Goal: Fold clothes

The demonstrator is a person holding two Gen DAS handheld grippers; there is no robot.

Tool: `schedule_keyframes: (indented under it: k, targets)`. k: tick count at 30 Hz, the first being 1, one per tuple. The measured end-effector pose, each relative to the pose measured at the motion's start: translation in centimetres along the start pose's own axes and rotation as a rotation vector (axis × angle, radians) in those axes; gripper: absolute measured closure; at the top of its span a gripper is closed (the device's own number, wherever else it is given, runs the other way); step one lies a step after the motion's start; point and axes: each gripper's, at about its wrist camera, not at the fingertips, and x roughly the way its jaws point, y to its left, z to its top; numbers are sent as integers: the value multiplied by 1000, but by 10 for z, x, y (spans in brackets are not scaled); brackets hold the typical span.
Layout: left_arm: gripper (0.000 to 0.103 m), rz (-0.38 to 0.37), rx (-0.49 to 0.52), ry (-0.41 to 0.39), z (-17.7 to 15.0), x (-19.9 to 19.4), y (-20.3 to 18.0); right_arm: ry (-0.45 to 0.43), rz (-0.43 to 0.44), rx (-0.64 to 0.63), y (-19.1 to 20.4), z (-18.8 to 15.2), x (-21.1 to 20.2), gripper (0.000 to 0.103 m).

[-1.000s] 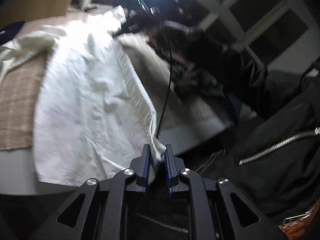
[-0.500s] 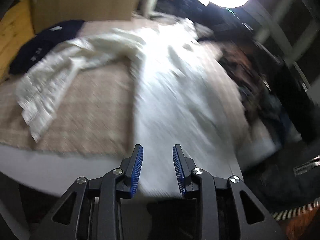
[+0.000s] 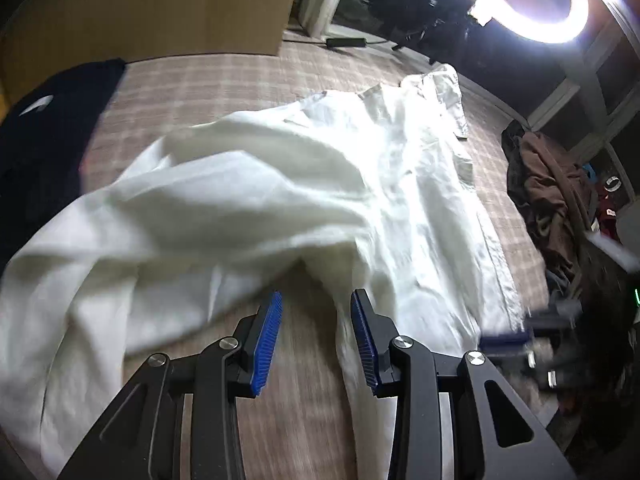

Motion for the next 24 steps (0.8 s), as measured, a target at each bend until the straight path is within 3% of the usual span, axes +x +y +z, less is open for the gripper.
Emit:
schedule_keyframes:
  k: [3,4,7,15,24]
  targets:
    - [67,235,117,-12,9,10,6,-13,-50,11,4,-8,0,77]
    - [67,260,112,-21,12,7,13,-14,-78,22,3,-9,-3,77]
    - [70,144,63,-8,16,-7,32,-14,-157,71,2,-10,-12,77]
    - [59,-101,250,-90,30,-80,21,-112,-235,166,-2,7,-40,76]
    - [58,-255,400,-5,77,-15,-44,-199,-295,208,-22,61,-25,76]
